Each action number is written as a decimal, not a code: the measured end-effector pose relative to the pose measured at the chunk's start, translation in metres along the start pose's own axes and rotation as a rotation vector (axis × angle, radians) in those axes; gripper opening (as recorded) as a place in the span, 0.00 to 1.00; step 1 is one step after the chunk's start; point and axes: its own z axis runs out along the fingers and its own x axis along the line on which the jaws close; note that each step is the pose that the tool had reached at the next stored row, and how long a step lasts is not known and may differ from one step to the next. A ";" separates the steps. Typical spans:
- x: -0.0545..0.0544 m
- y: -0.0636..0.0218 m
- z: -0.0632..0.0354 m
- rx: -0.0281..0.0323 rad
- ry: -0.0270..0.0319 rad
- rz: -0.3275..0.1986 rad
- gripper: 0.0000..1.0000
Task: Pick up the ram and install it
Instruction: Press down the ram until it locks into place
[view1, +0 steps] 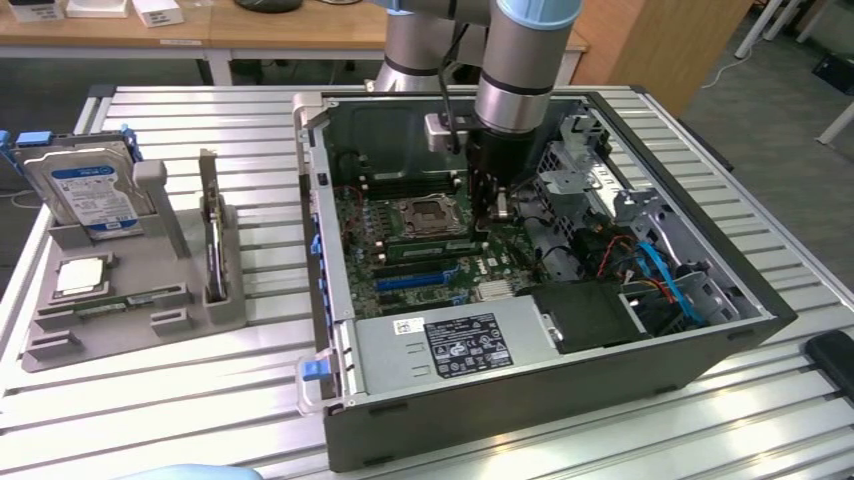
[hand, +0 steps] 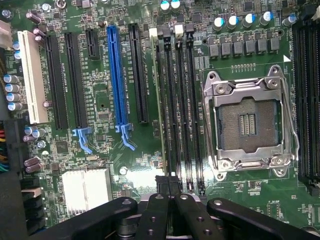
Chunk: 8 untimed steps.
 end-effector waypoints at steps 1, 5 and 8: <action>0.000 0.0000 0.0000 0.0000 0.0000 0.000 0.10; 0.000 0.0000 0.0000 0.0000 -0.0001 0.000 0.10; 0.000 0.0001 -0.0014 -0.0011 -0.0006 0.000 0.10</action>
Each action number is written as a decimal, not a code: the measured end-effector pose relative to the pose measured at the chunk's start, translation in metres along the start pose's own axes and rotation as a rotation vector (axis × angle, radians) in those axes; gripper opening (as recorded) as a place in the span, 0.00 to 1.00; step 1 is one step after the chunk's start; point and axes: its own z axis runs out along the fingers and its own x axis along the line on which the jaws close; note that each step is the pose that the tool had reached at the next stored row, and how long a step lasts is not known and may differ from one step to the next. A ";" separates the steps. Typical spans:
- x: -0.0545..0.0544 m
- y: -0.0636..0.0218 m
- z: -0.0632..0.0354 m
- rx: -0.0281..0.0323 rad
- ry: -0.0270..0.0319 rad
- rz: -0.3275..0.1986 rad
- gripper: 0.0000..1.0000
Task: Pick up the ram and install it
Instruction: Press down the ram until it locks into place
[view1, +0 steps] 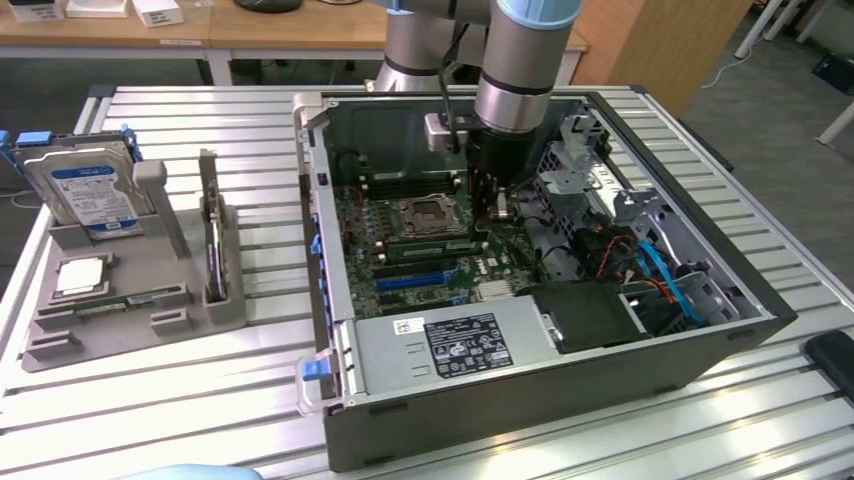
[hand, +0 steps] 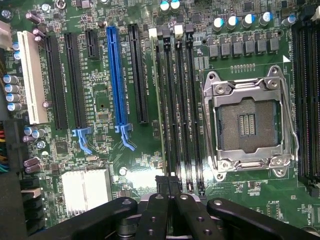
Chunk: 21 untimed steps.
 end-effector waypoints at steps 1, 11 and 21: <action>0.000 0.0000 -0.0011 -0.0004 0.0007 0.000 0.10; 0.003 0.0176 -0.0045 -0.0012 0.0009 0.000 0.10; 0.007 0.0532 -0.0043 -0.0002 0.0006 0.000 0.10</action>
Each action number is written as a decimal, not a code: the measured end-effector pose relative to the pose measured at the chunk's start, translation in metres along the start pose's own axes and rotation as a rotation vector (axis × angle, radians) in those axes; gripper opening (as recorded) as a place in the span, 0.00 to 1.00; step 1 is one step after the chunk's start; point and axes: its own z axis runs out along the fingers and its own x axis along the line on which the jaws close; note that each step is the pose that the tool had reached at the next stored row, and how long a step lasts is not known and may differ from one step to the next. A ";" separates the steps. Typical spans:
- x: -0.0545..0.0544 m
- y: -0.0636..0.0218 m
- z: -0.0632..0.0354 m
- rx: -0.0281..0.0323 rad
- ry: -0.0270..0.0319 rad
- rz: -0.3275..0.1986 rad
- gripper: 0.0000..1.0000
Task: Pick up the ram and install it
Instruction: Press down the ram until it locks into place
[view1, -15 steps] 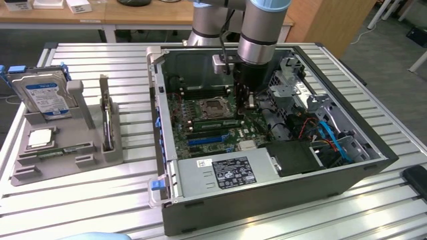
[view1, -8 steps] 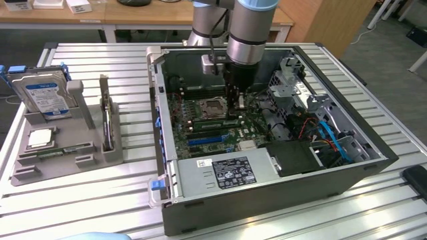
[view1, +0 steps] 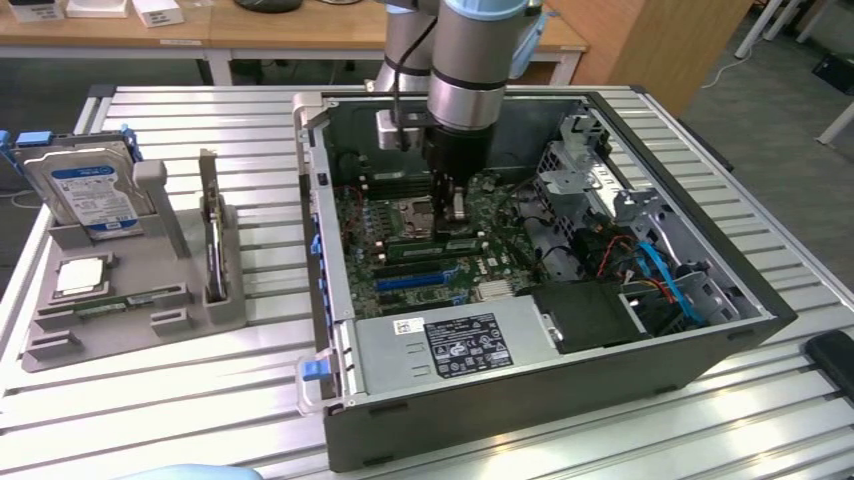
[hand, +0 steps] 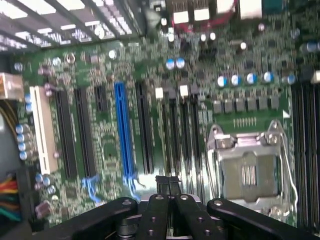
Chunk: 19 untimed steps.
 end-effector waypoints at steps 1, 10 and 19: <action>0.000 0.0028 0.0000 0.0000 0.0000 0.000 0.10; 0.002 0.0133 -0.0051 0.0001 -0.0001 0.000 0.10; 0.005 0.0347 -0.0055 0.0040 -0.0004 0.000 0.10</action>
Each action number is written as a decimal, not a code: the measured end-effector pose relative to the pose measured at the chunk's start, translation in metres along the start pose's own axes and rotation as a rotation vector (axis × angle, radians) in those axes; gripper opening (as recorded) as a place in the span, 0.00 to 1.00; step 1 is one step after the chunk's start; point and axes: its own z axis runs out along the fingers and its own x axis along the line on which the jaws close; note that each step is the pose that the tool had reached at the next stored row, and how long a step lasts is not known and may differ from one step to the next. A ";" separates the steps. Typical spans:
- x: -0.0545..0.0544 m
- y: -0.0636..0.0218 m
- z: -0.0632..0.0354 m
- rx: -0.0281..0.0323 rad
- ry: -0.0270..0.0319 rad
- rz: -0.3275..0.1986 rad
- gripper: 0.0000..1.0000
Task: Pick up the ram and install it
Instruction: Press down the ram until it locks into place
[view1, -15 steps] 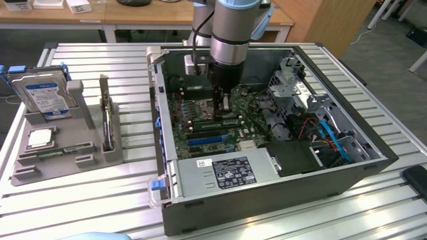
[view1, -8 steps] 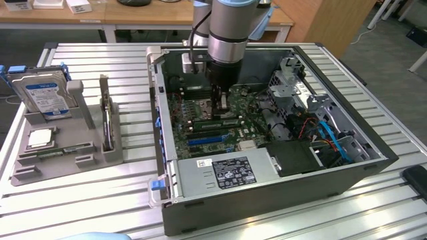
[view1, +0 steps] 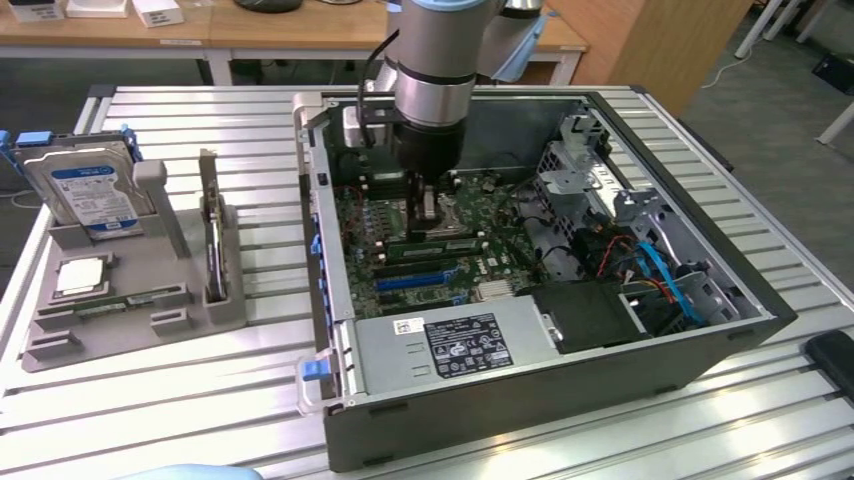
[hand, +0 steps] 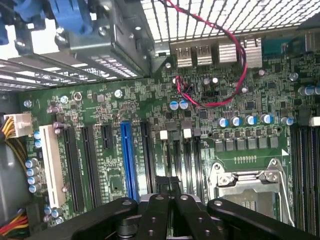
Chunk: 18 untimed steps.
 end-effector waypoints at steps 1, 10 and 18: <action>0.000 0.0011 0.0000 0.0009 -0.0001 0.000 0.10; 0.001 0.0116 0.0054 0.0217 -0.0022 0.002 0.10; 0.001 0.0118 0.0078 0.0267 -0.0028 0.003 0.10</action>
